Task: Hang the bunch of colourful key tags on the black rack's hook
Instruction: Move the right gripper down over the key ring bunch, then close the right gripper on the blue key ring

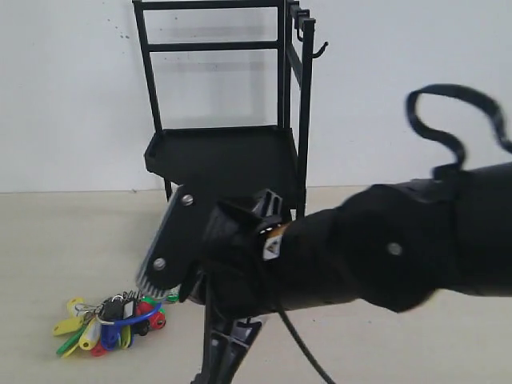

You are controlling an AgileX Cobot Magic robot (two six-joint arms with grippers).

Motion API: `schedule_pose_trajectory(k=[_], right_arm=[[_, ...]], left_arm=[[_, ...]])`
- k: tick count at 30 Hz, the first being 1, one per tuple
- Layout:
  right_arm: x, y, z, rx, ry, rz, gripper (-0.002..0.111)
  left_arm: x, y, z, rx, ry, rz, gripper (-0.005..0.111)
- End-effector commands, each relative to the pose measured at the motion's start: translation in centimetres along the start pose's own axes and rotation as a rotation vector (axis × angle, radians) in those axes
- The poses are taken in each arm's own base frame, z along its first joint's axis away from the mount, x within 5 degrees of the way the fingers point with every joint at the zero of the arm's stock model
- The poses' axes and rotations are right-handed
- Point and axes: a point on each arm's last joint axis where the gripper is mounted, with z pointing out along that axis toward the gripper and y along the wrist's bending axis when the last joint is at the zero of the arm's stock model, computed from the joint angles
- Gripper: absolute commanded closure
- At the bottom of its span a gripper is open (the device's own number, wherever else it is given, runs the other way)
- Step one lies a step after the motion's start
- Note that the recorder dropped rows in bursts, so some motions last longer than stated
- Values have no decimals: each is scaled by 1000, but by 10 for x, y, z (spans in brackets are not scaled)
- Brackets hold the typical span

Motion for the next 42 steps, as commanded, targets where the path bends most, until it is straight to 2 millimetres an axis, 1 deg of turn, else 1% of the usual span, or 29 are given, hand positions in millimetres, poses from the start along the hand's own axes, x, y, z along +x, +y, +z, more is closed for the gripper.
schedule_pose_trajectory(k=[1, 3, 6, 10, 11, 12, 14, 17, 19, 21, 23, 27, 30, 31, 33, 37, 40, 42], right_arm=[[-9, -6, 28, -34, 23, -113, 109], [-11, -8, 40, -38, 29, -115, 107], [-12, -10, 53, -41, 38, -170, 97], [-9, -9, 71, -62, 57, -262, 75], [-9, -7, 76, -67, 59, -285, 70], [-9, -6, 81, -70, 57, -315, 68], [-13, -1, 89, -75, 50, -360, 68], [-23, 7, 102, -72, 24, -411, 68], [-28, 10, 111, -75, 14, -421, 68], [-32, 9, 122, -69, 6, -422, 68], [-33, 8, 131, -73, 8, -418, 68], [-31, 9, 149, -103, 41, -464, 68], [-27, 8, 156, -109, 86, -505, 68], [-23, 6, 157, -105, 129, -545, 68], [-18, 1, 157, -76, 194, -567, 68], [-12, -13, 157, -36, 204, -539, 68], [-5, -15, 162, -40, 219, -531, 68], [-5, -13, 165, -38, 207, -534, 68]], left_arm=[[-1, 0, 0, 1, -7, -4, 102], [-1, 0, 0, 1, -7, -4, 102], [-1, 0, 0, 1, -7, -4, 102], [-1, 0, 0, 1, -7, -4, 102], [-1, 0, 0, 1, -7, -4, 102], [-1, 0, 0, 1, -7, -4, 102], [-1, 0, 0, 1, -7, -4, 102], [-1, 0, 0, 1, -7, -4, 102], [-1, 0, 0, 1, -9, -4, 102], [-1, 0, 0, 1, -9, -4, 102], [-1, 0, 0, 1, -9, -4, 102], [-1, 0, 0, 1, -9, -4, 102], [-1, 0, 0, 1, -9, -4, 102], [-1, 0, 0, 1, -7, -4, 102], [-1, 0, 0, 1, -7, -4, 102], [-1, 0, 0, 1, -7, -4, 102], [-1, 0, 0, 1, -9, -4, 102], [-1, 0, 0, 1, -9, -4, 102]])
